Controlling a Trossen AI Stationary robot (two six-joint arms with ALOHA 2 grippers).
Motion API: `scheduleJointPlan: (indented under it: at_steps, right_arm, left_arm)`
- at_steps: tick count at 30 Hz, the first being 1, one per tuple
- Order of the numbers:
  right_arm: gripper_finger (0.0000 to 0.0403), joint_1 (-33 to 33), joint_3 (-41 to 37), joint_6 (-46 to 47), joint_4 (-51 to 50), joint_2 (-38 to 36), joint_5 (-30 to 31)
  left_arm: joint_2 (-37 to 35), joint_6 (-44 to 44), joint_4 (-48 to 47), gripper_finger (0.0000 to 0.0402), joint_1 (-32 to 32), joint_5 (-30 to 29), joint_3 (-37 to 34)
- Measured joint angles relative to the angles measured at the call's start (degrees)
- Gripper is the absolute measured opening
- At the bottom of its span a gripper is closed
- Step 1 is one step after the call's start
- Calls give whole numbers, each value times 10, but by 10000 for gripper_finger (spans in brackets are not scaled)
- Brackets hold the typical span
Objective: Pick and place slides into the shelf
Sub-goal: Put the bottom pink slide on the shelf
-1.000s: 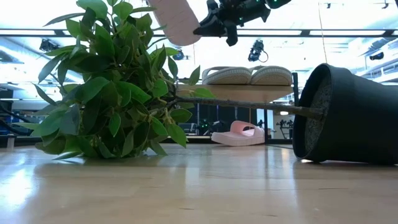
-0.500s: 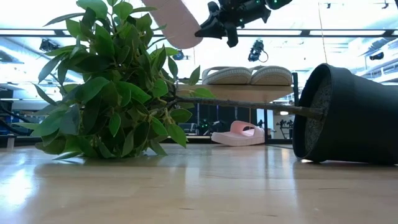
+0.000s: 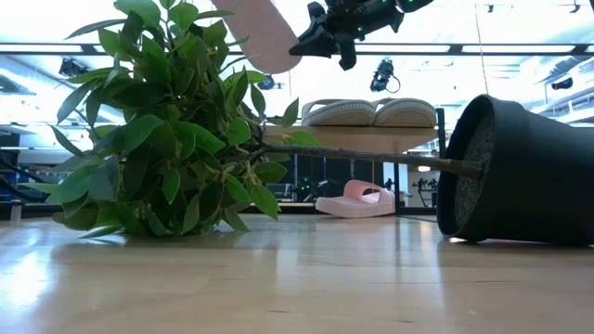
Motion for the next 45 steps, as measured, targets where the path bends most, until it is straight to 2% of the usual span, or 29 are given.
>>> scheduleJointPlan:
  at_steps: [19, 34, 38, 45]
  right_arm:
    - [43, 22, 0, 14, -22, 0, -4]
    - [43, 29, 0, 11, -38, 0, -9]
    - [43, 28, 0, 11, -39, 0, -9]
    - [43, 35, 0, 9, -41, 0, -4]
  left_arm:
    - [-8, -25, -21, 248, 1, -35, 0]
    - [-28, -49, -23, 242, 0, -30, 0]
    - [-28, -50, -23, 220, 1, -30, 0]
    - [-28, -50, -16, 137, 1, -28, 0]
